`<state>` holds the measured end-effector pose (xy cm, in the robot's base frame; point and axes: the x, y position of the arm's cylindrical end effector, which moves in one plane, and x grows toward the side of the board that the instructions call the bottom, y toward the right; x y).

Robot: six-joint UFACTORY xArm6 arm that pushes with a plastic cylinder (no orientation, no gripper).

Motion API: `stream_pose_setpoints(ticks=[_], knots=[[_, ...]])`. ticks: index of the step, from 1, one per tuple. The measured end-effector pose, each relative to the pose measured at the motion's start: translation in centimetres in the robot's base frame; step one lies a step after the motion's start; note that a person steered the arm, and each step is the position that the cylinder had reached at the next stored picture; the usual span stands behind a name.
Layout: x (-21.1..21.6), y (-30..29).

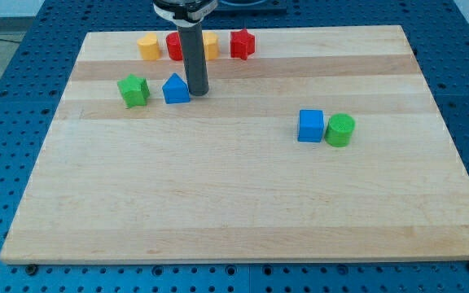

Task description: Move the green circle diagonally to the bottom right of the blue triangle

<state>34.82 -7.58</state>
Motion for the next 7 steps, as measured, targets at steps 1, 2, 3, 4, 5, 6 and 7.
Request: stream_pose_setpoints(ticks=[1, 2, 3, 4, 5, 6, 7], knots=[[0.0, 6.0], [0.6, 12.0], [1.3, 19.9], [5.6, 24.5], [9.7, 23.8], [9.7, 22.2], [11.4, 20.7]])
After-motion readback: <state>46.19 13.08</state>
